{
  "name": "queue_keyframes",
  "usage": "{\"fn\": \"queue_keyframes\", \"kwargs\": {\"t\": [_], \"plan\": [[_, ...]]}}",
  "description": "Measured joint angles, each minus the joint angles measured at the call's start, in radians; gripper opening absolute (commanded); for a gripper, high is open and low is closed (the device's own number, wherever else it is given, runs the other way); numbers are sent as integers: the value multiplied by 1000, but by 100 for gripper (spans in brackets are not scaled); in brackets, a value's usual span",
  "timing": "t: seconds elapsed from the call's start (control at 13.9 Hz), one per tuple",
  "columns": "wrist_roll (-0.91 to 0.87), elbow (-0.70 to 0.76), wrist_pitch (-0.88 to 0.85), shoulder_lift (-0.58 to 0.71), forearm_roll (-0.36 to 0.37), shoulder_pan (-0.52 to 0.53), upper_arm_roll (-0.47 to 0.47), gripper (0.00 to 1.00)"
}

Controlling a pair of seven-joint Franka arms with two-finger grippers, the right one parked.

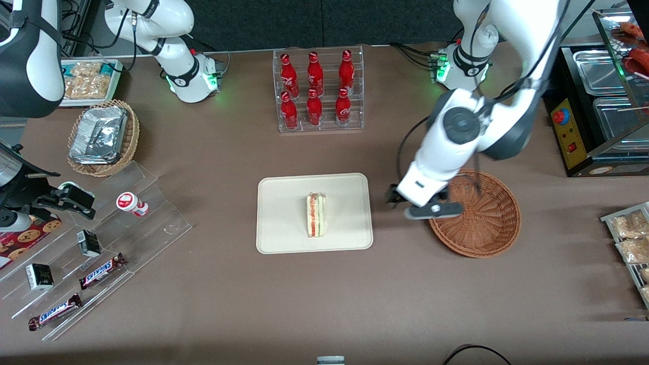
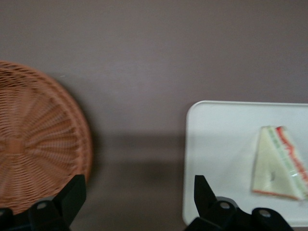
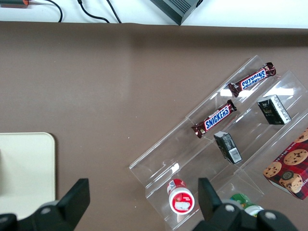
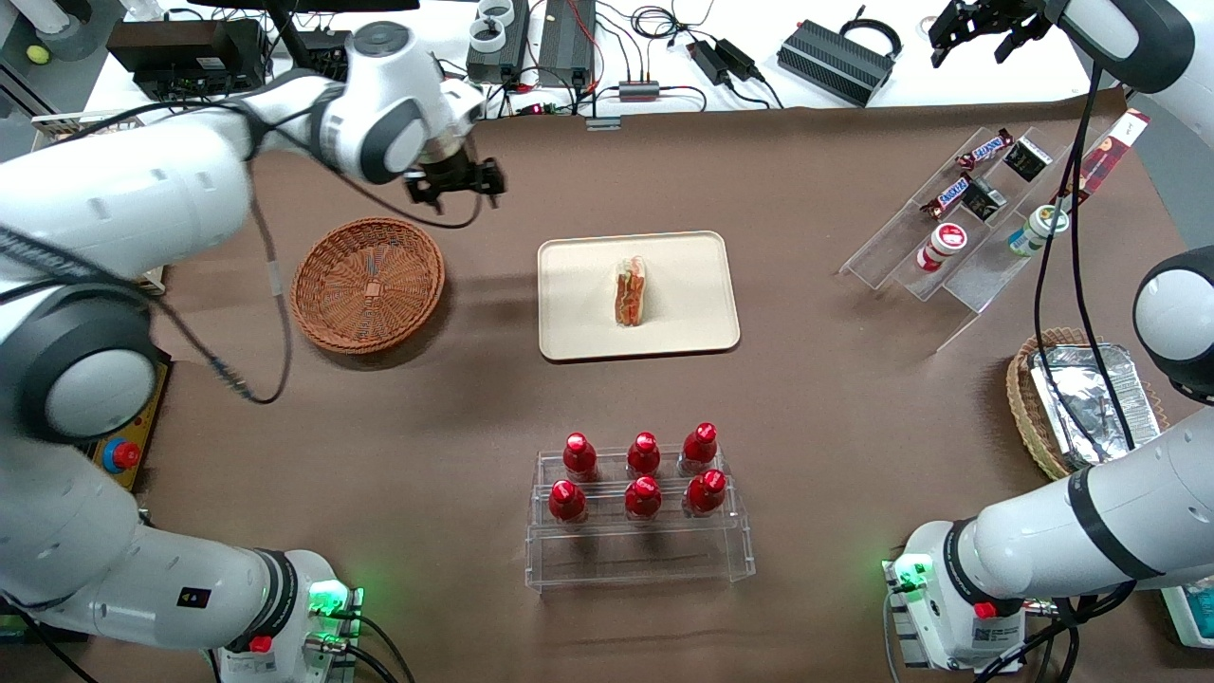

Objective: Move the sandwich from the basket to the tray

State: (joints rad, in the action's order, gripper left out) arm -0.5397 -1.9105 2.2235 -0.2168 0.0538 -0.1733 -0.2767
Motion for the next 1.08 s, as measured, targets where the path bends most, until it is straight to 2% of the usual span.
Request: {"fn": "queue_keyframes", "kwargs": {"t": [0.22, 0.5, 0.86, 1.08], "plan": [[150, -80, -89, 135, -80, 109, 5, 99], [203, -64, -273, 253, -98, 219, 15, 100], [213, 148, -519, 275, -99, 280, 23, 100], [311, 212, -545, 275, -99, 280, 25, 100]]}}
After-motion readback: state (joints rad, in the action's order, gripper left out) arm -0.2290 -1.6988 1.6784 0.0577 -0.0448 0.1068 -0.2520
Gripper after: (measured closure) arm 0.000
